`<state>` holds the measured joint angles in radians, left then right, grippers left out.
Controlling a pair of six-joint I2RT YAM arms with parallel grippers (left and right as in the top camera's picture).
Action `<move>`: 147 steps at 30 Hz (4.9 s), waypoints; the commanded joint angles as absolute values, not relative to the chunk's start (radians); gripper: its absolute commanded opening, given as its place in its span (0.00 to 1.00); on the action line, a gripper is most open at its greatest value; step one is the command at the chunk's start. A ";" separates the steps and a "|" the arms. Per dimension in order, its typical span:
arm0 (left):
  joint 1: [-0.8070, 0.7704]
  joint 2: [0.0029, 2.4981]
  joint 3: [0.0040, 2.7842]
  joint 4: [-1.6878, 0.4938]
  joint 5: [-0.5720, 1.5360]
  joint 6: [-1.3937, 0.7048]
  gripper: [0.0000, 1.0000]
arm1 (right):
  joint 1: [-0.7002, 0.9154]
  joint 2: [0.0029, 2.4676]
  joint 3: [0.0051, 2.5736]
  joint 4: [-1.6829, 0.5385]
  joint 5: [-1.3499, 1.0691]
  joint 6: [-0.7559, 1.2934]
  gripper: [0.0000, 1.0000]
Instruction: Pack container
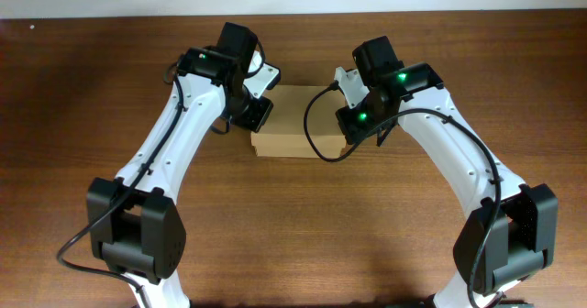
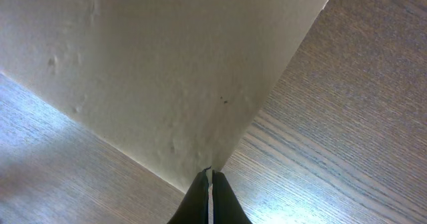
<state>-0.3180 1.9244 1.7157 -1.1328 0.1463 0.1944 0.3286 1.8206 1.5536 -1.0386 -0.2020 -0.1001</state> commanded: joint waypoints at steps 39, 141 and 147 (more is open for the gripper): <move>-0.216 1.890 2.124 -1.192 -0.064 0.101 0.04 | 0.246 1.773 1.829 -1.086 -0.006 -0.145 0.04; -0.036 1.889 2.226 -1.259 -0.128 0.080 1.00 | -0.131 0.316 0.579 -0.669 -0.014 -0.141 0.99; -0.036 1.889 2.226 -1.259 -0.128 0.080 1.00 | -0.131 0.316 0.579 -0.669 -0.014 -0.141 0.99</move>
<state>-0.0425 1.9167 2.2108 -1.2575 -0.1242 0.0818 -0.1223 0.3271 0.5838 -0.6735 -0.0189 -0.1387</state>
